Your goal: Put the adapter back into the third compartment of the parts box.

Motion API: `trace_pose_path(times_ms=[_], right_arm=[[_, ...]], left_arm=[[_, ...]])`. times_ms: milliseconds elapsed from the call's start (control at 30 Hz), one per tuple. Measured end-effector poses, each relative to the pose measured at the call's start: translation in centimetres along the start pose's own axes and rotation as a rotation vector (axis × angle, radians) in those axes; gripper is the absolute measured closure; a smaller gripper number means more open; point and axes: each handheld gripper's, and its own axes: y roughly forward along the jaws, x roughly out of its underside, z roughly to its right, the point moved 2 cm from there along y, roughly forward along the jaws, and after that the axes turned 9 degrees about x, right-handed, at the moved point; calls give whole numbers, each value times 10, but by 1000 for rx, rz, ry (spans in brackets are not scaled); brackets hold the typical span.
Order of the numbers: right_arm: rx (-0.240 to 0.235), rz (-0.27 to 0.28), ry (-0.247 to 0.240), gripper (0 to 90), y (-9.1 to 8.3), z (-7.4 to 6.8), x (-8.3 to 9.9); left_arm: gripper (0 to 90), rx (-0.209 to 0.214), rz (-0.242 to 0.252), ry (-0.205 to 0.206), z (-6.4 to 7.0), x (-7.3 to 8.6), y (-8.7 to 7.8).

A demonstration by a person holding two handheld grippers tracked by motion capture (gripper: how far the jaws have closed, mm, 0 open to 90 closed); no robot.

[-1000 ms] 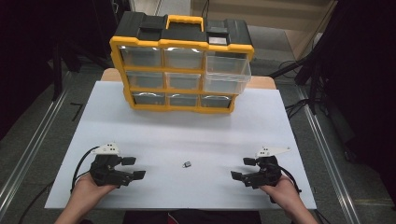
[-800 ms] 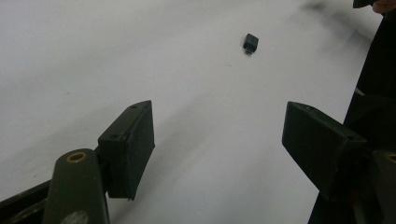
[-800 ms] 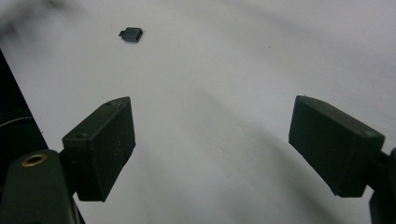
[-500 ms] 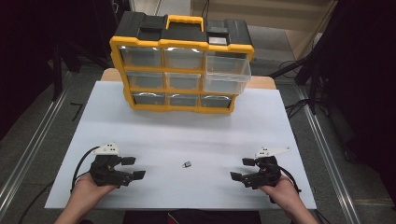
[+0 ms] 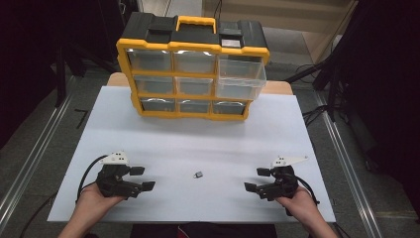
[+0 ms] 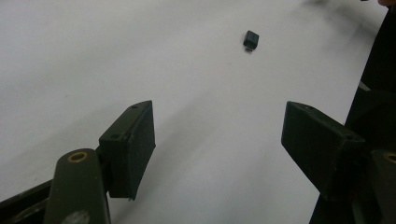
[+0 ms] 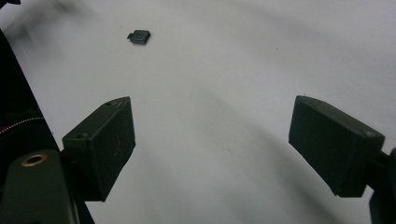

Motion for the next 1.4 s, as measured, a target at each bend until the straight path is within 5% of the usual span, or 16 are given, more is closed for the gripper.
trace_pose_path(times_ms=[100,833,1100,1200,1400], right_arm=[[1,0,-1,129,0,0,0],[5,1,-1,129,-1,0,0],[7,0,4,129,-1,1,0],[6,1,5,129,-1,1,0],[7,1,4,129,-1,1,0]], left_arm=[[271,-17,-12,34,2,-7,3],[271,62,-5,69,12,-54,27],[271,72,-44,92,16,-65,38],[271,87,-33,65,17,-69,41],[271,99,-43,101,23,-80,50]])
